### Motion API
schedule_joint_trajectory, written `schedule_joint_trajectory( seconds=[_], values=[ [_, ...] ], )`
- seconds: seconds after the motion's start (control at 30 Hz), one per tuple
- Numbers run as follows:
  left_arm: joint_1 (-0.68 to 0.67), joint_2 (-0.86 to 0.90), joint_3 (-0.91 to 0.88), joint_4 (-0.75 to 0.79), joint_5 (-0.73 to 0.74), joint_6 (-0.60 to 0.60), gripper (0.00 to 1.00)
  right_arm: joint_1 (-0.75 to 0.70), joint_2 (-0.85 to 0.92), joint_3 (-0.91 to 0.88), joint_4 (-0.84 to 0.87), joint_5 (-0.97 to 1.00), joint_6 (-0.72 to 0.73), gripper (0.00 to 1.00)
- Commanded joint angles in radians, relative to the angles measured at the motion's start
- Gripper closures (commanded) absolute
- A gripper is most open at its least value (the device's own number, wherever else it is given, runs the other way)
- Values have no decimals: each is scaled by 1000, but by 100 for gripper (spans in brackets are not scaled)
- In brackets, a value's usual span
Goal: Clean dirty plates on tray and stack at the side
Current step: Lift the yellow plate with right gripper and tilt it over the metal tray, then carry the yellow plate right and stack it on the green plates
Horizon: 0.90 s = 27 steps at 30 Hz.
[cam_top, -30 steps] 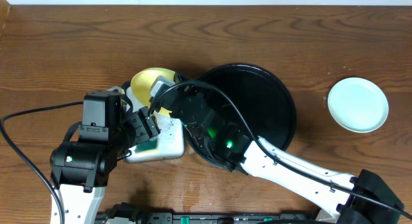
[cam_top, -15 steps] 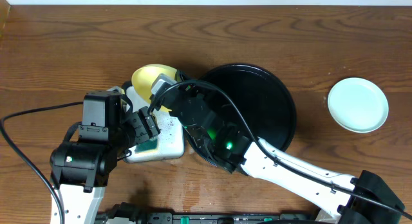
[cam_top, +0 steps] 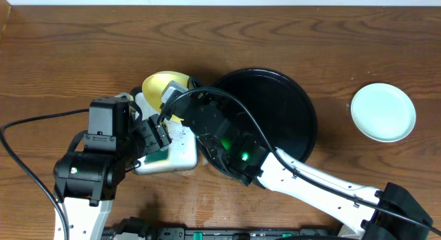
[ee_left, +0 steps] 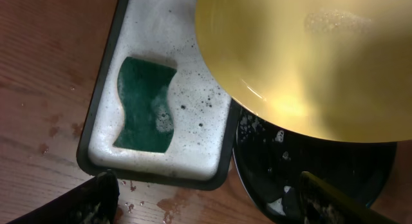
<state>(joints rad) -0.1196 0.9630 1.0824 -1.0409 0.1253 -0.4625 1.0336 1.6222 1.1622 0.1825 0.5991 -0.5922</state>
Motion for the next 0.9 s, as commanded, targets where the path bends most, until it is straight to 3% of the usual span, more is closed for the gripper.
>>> schedule_joint_trajectory(
  seconds=[0.0, 0.03, 0.1, 0.17, 0.23, 0.3, 0.4, 0.5, 0.6, 0.67, 0.87],
  values=[
    [3, -3, 16, -2, -2, 14, 12, 6, -12, 10, 13, 51, -33, 99],
    [3, -3, 16, -2, -2, 14, 12, 3, -12, 10, 27, 92, -12, 99],
    [3, -3, 16, -2, -2, 14, 12, -4, -12, 10, 27, 100, 161, 99],
    [3, -3, 16, -2, -2, 14, 12, -3, -12, 10, -42, 5, 69, 99],
    [3, -3, 16, -2, -2, 14, 12, -17, -4, 10, -26, 168, 66, 99],
    [3, -3, 16, -2, -2, 14, 12, -43, -4, 10, -35, 254, 278, 99],
    [3, -3, 16, -2, -2, 14, 12, -58, -7, 10, -168, 61, 316, 99],
    [3, -3, 16, -2, -2, 14, 12, -98, -8, 10, -288, 58, 613, 99],
    [3, -3, 16, -2, -2, 14, 12, -180, -8, 10, -440, -118, 920, 99],
    [3, -3, 16, -2, -2, 14, 12, -257, -8, 10, -520, -298, 1049, 99],
    [3, -3, 16, -2, -2, 14, 12, -576, -9, 10, -643, -858, 1103, 99]
  ],
)
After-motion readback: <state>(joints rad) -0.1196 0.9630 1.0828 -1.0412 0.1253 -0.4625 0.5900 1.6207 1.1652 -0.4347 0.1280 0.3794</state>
